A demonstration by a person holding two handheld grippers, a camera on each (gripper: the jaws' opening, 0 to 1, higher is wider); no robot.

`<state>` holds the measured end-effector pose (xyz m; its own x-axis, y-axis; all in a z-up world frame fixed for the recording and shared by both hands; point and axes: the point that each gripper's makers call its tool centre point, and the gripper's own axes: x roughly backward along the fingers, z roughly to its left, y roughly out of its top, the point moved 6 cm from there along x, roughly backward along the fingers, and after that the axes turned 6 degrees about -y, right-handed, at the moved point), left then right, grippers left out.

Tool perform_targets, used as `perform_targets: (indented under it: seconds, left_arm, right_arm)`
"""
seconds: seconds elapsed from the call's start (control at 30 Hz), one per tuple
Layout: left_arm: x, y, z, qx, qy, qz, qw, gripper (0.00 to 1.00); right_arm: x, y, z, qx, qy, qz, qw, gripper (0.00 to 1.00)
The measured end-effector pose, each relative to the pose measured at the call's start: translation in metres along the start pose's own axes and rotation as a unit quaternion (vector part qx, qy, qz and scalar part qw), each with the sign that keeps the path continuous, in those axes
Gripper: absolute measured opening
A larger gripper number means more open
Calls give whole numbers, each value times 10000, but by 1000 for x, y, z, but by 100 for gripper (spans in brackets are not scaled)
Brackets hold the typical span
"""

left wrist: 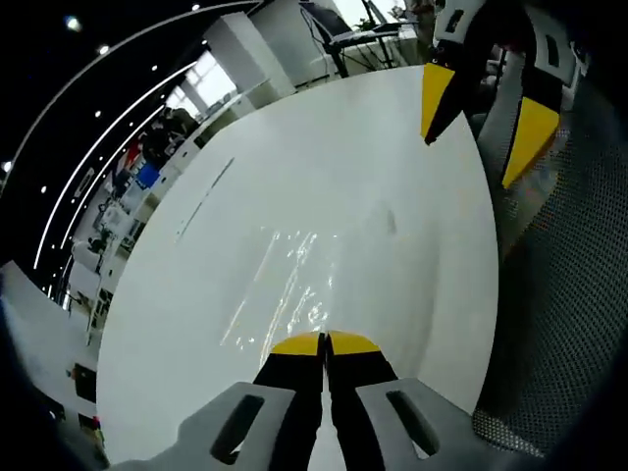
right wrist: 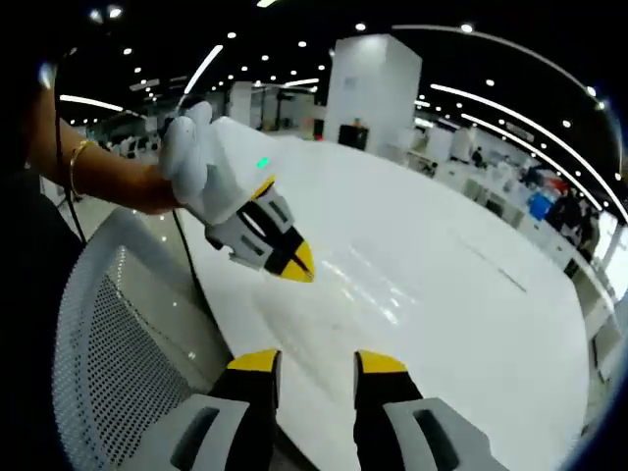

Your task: Open the resealable bag by pulling the two sides of the seal apart until the entire bag opening is separated and visibly accessible.

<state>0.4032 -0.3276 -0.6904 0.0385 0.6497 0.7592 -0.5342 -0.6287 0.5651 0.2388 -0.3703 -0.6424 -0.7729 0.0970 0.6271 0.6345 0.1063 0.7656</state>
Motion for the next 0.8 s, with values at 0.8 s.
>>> perform_targets:
  seconds: [0.8]
  left_arm:
    - [-56,8,81,-206,155,105,9996,0]
  right_arm:
    - [13,-26,-26,-661,-464,398,9959,34]
